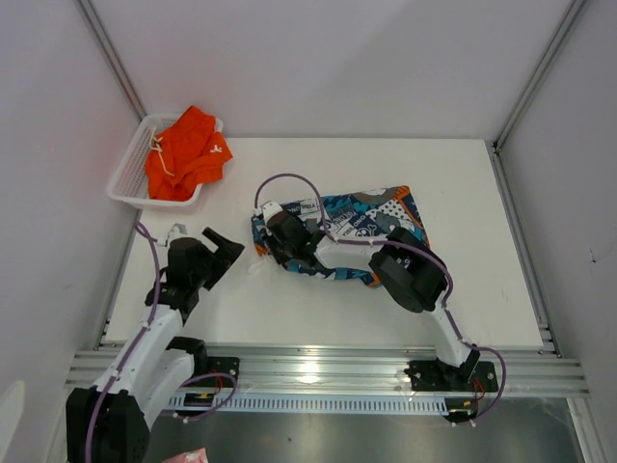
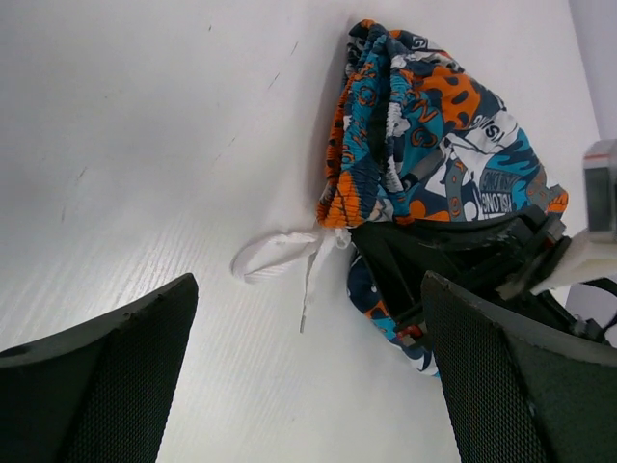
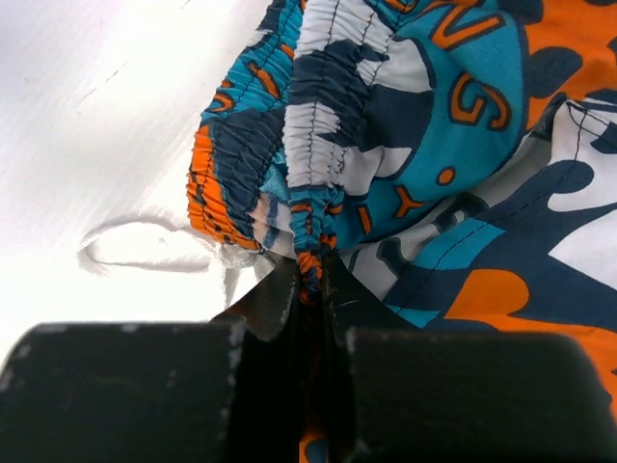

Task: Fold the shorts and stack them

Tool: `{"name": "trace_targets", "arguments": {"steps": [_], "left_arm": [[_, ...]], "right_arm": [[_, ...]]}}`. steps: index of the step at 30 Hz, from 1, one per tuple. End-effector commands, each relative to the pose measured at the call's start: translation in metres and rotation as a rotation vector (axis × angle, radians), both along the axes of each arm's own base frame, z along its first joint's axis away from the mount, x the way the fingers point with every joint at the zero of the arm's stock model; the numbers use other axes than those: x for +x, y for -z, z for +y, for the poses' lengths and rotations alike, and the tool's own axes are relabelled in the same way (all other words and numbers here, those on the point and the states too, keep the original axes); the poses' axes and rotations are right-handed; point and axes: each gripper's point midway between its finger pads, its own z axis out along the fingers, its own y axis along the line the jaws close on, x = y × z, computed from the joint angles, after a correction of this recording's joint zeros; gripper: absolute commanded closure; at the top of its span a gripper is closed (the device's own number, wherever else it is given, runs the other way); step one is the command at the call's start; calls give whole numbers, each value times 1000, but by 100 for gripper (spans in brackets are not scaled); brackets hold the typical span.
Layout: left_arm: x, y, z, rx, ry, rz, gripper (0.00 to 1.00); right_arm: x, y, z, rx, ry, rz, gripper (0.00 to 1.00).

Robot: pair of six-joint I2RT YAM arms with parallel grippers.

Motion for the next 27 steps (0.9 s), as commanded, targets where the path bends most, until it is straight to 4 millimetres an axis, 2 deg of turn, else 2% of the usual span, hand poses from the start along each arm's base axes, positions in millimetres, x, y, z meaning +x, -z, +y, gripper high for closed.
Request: {"name": "trace_targets", "arguments": {"steps": [1,2,3,4,6,7,11,12,14,15,16,20,23,27], "left_arm": [[8,3,-9,-23,54,-29,1],[8,7,-12,-32,66,-23,1],[14,5,-17,-49,87,-46,1],[11,14,-21,-64,94,-33,1],[22,7,-32,-90,121,-98,1],[20,13,-34,-101,126,-96,1],[32,9,-42,-107,139,-152,1],[32,14,-46,-111,146,-137,1],[37,8,-57,-123,178,-168,1],[38,15,-60,-126,182,-146,1],[43,10,-63,-128,187,-173,1],[53,11,-75,-131,221,-178,1],[57,23,-80,-127,237,-123,1],[57,28,-82,-140,238,-119,1]], "right_arm": [[-22,22,-17,-3,-50,103,98],[-27,10,-7,61,-95,118,98],[-25,7,-8,89,-104,134,98],[-31,0,-3,142,-142,170,98],[-29,-5,-4,192,-162,201,98],[-34,-11,0,238,-191,227,98],[-40,-21,0,296,-233,266,98],[-41,-24,0,308,-241,271,97],[-46,-29,3,337,-270,297,97],[-47,-32,3,346,-277,300,97],[-49,-33,3,351,-289,306,96],[-53,-41,5,366,-311,308,96],[-52,-45,3,387,-307,323,95],[-50,-52,1,427,-311,338,96]]}}
